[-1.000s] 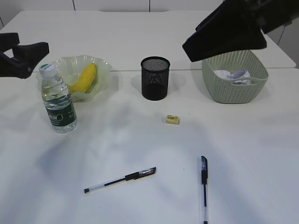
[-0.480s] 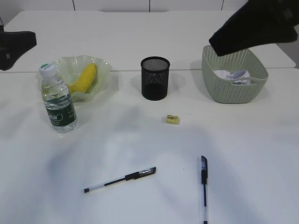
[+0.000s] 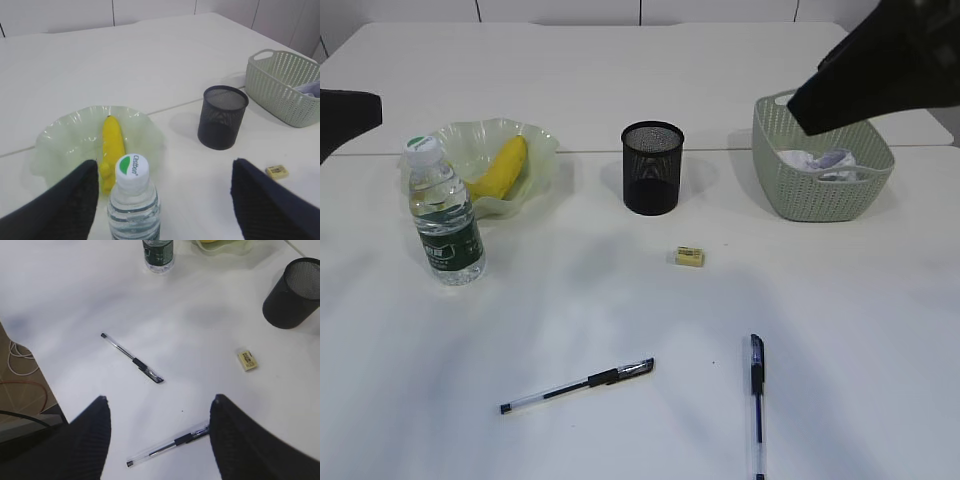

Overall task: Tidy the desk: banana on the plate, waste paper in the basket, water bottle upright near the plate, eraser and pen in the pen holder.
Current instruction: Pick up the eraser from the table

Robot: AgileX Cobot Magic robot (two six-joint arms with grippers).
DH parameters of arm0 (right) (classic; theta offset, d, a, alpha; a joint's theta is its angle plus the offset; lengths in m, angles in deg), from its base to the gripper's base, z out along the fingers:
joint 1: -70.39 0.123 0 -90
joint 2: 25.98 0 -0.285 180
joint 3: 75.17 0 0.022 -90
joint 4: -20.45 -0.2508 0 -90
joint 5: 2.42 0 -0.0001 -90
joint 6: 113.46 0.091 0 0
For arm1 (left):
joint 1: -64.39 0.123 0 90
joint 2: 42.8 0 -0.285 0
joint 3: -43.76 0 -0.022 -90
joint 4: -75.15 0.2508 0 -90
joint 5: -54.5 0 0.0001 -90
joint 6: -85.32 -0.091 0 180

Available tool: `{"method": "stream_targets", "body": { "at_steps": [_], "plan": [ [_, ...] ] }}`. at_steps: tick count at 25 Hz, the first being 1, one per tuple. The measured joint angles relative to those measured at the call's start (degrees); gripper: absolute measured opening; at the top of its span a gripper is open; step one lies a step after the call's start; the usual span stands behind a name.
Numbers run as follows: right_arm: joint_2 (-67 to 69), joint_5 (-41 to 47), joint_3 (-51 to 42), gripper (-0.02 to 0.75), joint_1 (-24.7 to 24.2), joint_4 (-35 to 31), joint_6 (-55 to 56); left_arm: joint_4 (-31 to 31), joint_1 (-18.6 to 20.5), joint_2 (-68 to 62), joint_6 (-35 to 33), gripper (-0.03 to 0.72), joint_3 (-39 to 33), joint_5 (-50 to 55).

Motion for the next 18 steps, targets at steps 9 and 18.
{"method": "stream_targets", "body": {
  "at_steps": [9,18],
  "plan": [
    [0.0,-1.7,0.0,0.461,0.0,1.7,0.0,7.6,0.0,0.1,7.2,0.59,1.8,0.1],
    [5.3,-5.7,0.0,0.461,0.0,6.2,-0.1,9.0,0.0,0.1,7.3,0.589,1.8,4.7]
  ]
}}
